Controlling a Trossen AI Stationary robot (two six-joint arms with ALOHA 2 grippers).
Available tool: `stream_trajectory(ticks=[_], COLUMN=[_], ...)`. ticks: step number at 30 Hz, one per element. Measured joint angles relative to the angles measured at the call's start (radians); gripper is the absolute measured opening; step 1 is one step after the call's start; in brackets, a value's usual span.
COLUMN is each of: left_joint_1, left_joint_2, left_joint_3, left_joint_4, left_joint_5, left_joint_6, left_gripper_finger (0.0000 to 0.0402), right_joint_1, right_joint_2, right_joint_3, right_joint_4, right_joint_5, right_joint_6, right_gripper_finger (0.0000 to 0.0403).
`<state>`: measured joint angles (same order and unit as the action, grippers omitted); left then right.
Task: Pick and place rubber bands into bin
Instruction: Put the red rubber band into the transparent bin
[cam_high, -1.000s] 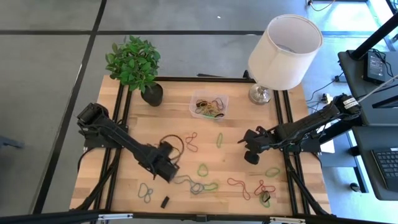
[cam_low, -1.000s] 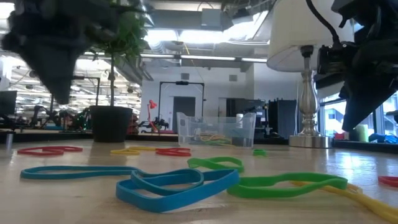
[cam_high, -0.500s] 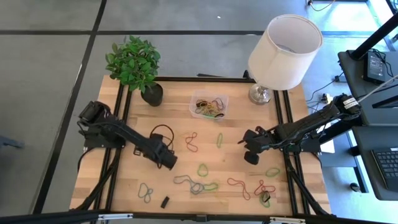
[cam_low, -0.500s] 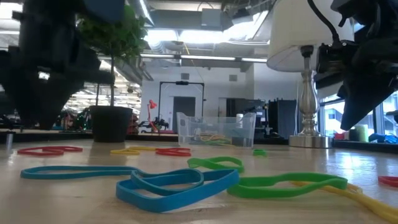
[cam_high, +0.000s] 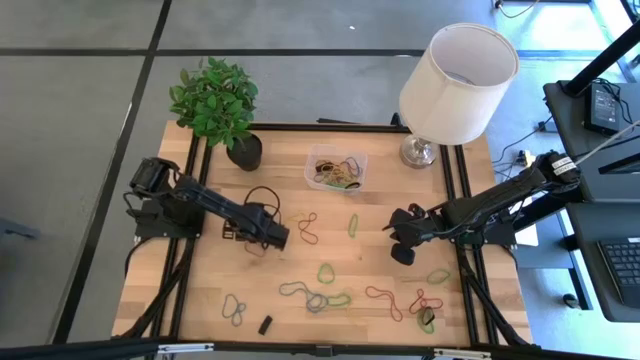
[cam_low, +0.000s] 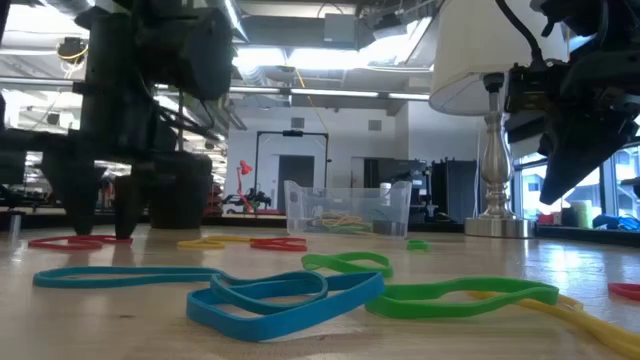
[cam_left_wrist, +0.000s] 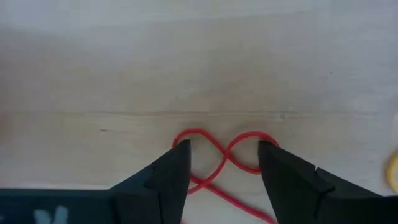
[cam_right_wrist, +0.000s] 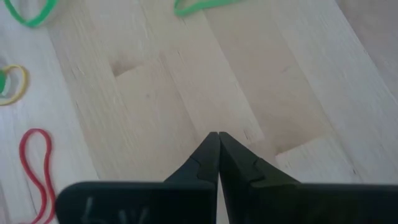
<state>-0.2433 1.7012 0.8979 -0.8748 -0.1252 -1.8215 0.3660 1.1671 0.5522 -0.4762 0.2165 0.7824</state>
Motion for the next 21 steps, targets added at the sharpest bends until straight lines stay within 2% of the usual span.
stream_trajectory(ticks=[4,7,14,21], left_joint_1=[0.000,-0.015,-0.029,-0.031], left_joint_2=[-0.007,-0.007,-0.001,-0.002], left_joint_3=[-0.047,-0.049,-0.002,0.125], left_joint_4=[0.054,0.060,0.028,-0.106], left_joint_5=[0.040,0.038,0.041,0.065], left_joint_6=[-0.045,-0.054,-0.020,0.070], left_gripper_finger=[0.0168,0.0141,0.0018,0.0002], right_joint_1=[0.000,0.000,0.000,0.000], right_joint_2=[0.000,0.000,0.000,0.000], right_joint_3=[0.000,0.000,0.000,0.000], right_joint_4=[0.018,0.024,0.037,0.064], right_joint_5=[-0.005,-0.007,-0.007,-0.007], right_joint_6=[0.003,0.004,-0.002,-0.036], right_gripper_finger=[0.0012,0.0012,0.0012,0.0012])
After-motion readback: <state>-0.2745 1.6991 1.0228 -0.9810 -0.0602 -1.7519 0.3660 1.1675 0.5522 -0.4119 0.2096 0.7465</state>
